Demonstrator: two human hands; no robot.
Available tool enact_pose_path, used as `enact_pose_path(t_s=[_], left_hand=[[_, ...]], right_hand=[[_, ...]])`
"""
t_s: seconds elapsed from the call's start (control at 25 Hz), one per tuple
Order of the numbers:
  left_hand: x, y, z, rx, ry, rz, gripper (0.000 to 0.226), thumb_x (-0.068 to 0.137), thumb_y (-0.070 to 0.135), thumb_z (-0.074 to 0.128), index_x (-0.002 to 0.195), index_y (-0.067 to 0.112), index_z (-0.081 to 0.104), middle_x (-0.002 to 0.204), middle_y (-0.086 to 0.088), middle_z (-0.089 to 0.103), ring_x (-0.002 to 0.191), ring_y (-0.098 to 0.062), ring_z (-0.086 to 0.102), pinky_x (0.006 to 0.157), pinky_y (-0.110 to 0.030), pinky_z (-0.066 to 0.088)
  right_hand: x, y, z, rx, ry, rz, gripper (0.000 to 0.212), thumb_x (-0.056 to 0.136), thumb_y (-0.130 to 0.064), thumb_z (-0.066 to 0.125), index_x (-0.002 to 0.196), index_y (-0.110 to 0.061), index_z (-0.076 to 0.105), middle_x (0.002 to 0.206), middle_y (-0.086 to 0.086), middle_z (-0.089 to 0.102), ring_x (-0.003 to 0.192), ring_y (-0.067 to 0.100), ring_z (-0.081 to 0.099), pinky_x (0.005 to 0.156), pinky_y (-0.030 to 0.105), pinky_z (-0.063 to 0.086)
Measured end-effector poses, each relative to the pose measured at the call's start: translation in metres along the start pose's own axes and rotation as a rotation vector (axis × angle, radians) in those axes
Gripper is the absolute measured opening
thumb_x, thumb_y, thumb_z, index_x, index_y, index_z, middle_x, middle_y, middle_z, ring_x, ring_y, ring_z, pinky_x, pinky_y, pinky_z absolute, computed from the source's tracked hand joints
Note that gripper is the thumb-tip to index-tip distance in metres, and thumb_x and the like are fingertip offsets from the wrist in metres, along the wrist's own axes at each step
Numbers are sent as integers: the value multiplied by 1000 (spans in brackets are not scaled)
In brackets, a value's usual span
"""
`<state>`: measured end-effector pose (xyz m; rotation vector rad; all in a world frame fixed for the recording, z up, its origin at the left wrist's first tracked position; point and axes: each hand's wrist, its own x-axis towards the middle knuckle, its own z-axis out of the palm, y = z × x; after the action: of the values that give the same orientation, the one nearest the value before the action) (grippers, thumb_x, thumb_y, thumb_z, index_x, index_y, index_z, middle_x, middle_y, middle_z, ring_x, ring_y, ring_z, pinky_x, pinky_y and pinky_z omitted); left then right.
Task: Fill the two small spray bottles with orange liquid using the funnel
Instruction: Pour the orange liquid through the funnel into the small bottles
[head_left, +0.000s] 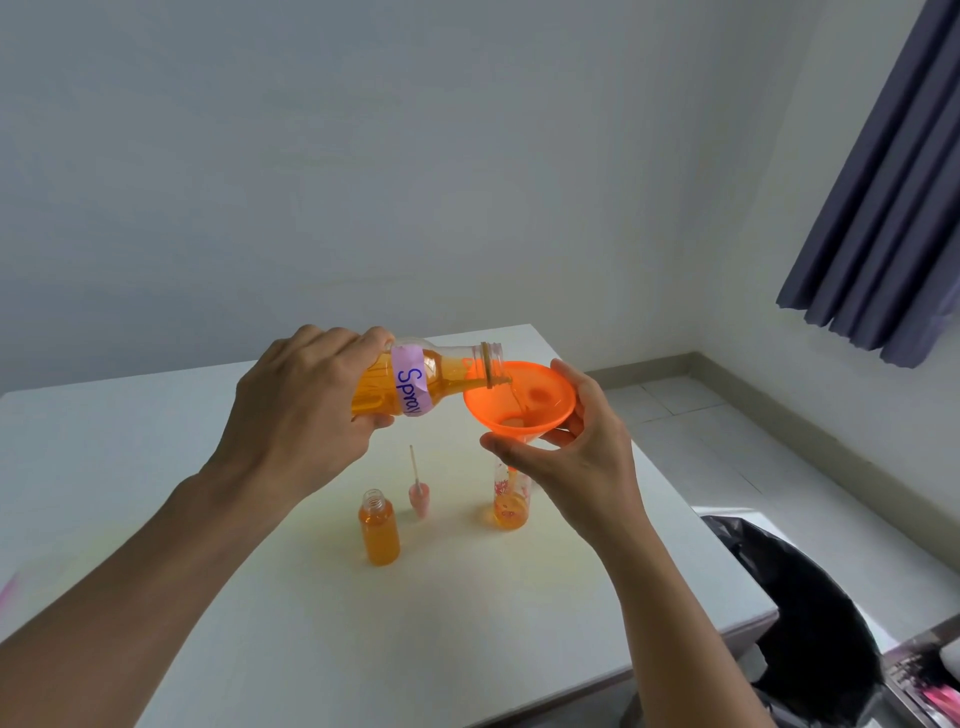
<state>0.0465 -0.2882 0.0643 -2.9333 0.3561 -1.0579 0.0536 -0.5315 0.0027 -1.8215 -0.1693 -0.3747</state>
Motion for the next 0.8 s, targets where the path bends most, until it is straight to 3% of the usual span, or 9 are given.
enact_pose_path(t_s=[0.8], left_hand=[[-3, -3, 0, -7, 8, -21, 73, 58, 32, 93, 123, 16, 61, 100, -4, 69, 87, -31, 60, 68, -36, 49]], right_hand=[[1, -1, 2, -9, -4, -2, 103, 58, -36, 98, 146, -34, 45, 125, -12, 58, 100, 1, 67, 75, 11, 54]])
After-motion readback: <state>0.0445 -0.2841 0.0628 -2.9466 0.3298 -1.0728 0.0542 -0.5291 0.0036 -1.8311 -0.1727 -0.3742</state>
